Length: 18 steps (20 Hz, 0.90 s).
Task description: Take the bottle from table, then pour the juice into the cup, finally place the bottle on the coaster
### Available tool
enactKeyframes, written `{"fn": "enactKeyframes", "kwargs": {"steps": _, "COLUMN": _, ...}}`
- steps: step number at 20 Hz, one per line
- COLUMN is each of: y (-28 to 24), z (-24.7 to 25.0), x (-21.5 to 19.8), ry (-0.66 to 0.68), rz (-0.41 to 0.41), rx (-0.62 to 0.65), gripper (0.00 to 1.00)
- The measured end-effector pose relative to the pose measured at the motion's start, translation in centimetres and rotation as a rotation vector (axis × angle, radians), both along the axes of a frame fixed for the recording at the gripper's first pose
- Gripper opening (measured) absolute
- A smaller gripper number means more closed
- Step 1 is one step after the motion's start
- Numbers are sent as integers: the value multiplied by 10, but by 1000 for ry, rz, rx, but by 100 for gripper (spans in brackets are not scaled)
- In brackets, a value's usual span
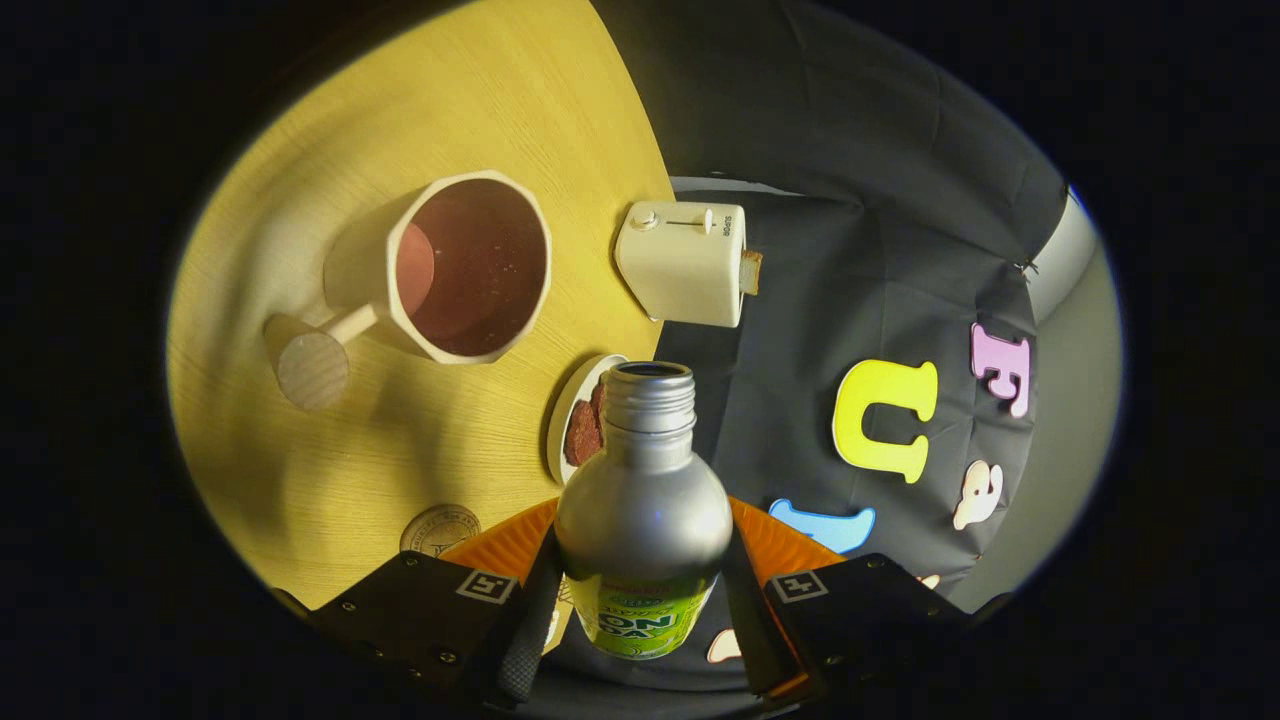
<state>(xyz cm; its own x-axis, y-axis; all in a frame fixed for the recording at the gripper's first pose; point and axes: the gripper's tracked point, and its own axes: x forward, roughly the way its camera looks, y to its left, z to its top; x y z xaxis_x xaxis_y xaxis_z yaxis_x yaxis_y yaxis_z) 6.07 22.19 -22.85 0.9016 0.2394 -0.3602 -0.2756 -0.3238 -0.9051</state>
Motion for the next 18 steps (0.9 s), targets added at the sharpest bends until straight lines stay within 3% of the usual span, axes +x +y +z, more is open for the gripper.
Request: {"fn": "enactKeyframes", "kwargs": {"steps": 18, "y": 6, "z": 14, "x": 3, "ry": -41, "rz": 68, "rx": -77, "gripper": 77}}
